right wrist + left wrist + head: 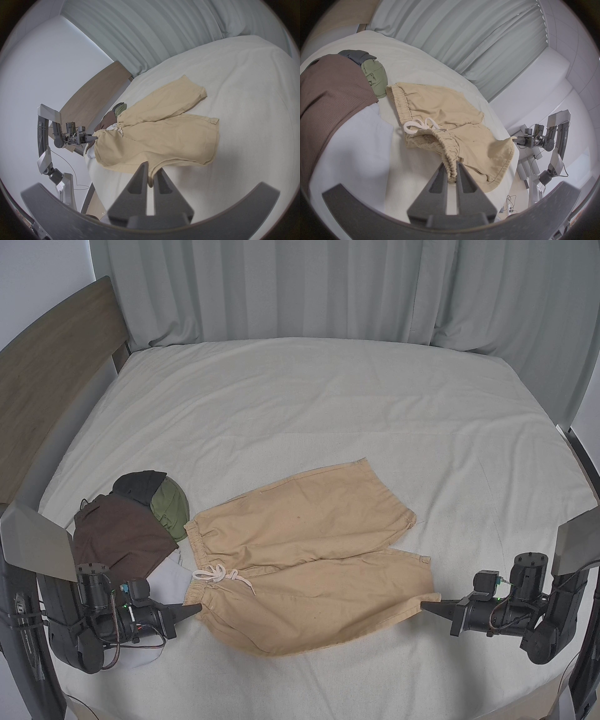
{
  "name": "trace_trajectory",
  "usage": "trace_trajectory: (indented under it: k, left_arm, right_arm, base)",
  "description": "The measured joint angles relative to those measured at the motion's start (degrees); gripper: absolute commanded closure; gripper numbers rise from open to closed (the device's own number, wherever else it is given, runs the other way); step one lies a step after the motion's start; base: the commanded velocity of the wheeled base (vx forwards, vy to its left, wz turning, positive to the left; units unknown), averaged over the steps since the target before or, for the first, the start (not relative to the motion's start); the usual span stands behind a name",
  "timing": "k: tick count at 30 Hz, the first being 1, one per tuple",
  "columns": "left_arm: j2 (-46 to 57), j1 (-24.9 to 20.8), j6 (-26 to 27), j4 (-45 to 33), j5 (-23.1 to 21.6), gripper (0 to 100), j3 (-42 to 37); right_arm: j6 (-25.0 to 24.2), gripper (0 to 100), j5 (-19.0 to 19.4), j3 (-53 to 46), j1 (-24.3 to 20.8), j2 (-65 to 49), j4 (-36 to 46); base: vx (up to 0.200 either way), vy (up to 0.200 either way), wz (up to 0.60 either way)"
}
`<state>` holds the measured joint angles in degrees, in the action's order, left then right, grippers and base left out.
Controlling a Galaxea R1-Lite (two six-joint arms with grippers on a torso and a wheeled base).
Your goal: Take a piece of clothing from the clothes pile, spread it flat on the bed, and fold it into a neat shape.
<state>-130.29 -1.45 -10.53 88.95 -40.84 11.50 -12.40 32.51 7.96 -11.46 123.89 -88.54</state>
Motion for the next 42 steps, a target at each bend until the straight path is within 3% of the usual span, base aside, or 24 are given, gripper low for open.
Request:
trace_trajectory:
  k: [13, 23, 33, 42]
  left_arm:
    - [0.5, 0.0, -2.8, 0.0, 2.0, 100, 2.3]
    - [0.6, 0.0, -3.0, 0.0, 2.1, 100, 2.9]
    - [1.0, -0.1, -3.1, 0.0, 2.1, 100, 3.8]
    - [2.1, 0.0, -5.9, 0.0, 2.1, 100, 3.9]
  right_arm:
    - [-4.3, 100, -1.3, 2.3, 0.0, -1.6, 0.0]
    - [-4.5, 100, -1.8, 3.5, 0.0, -2.1, 0.0]
    - [-5.3, 100, -5.7, 6.0, -2.6, -2.3, 0.0]
    - [-7.6, 100, -6.0, 8.3, -3.3, -2.9, 0.1]
  base:
    - [0.0, 0.0, 0.0]
    - [0.0, 0.0, 0.0]
    - [0.0, 0.0, 0.0]
    - [0.0, 0.0, 0.0]
